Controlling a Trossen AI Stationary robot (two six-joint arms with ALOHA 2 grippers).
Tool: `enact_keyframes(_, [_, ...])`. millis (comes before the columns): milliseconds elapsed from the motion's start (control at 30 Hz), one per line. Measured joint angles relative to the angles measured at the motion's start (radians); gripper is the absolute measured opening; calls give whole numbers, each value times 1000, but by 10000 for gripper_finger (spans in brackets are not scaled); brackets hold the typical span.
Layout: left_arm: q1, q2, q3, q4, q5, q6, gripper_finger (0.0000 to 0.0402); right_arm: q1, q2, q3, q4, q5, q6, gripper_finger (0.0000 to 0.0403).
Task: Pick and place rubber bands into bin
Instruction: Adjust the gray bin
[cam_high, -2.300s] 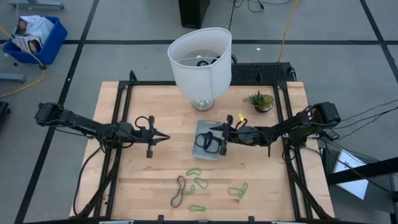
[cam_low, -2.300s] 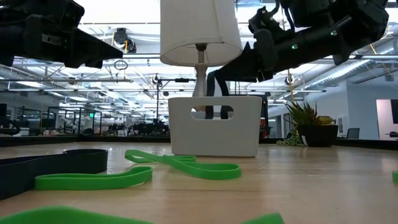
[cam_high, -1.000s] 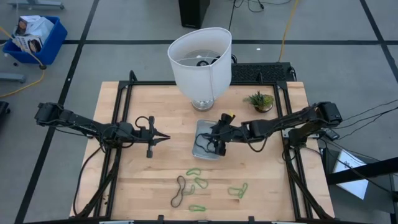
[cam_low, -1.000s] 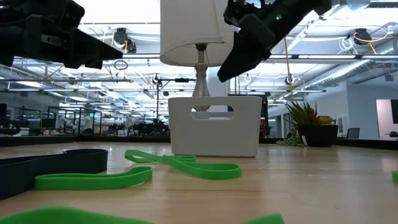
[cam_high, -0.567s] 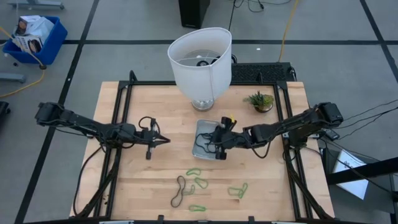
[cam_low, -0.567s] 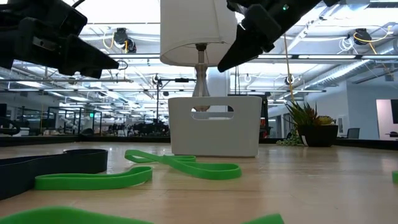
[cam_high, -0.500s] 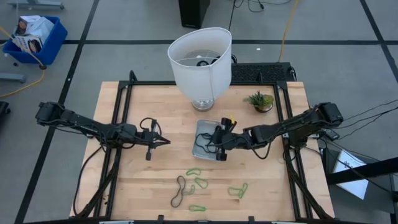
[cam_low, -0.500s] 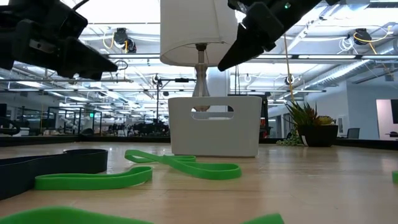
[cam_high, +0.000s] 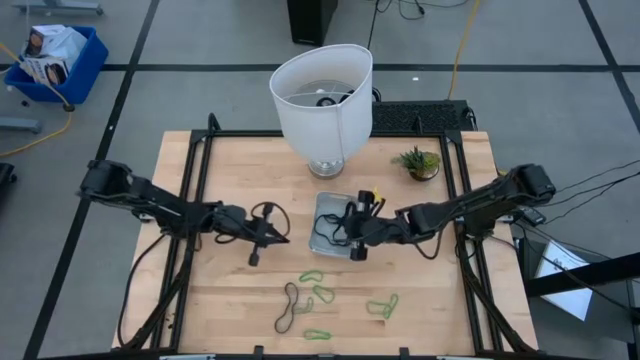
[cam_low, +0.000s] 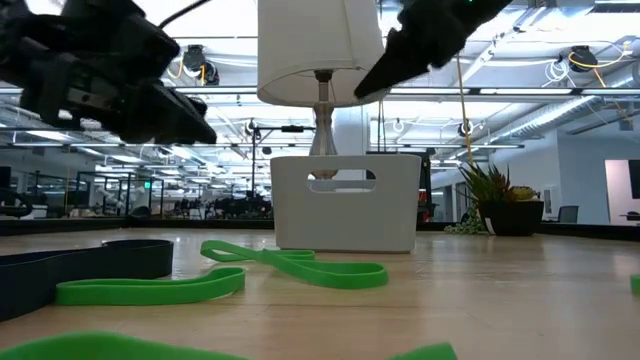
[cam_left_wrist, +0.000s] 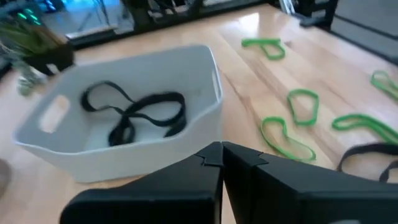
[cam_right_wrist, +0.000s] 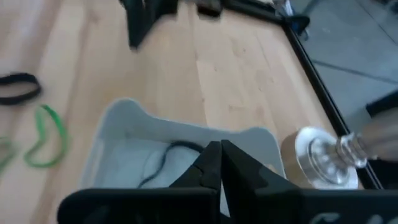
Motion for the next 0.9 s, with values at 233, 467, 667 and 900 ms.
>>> enact_keyframes(233, [0, 120, 63, 15, 1, 4, 6, 86, -89, -59, 77, -3, -36, 1])
enact_keyframes(467, [0, 187, 114, 12, -1, 4, 12, 110, -178, -149, 163, 3, -24, 1])
enact_keyframes(667, [4, 240, 145, 16, -54, 5, 7, 106, -195, -180, 186, 4, -21, 1])
enact_keyframes(900, [20, 288, 178, 12, -55, -4, 15, 104, -195, -181, 186, 10, -23, 0])
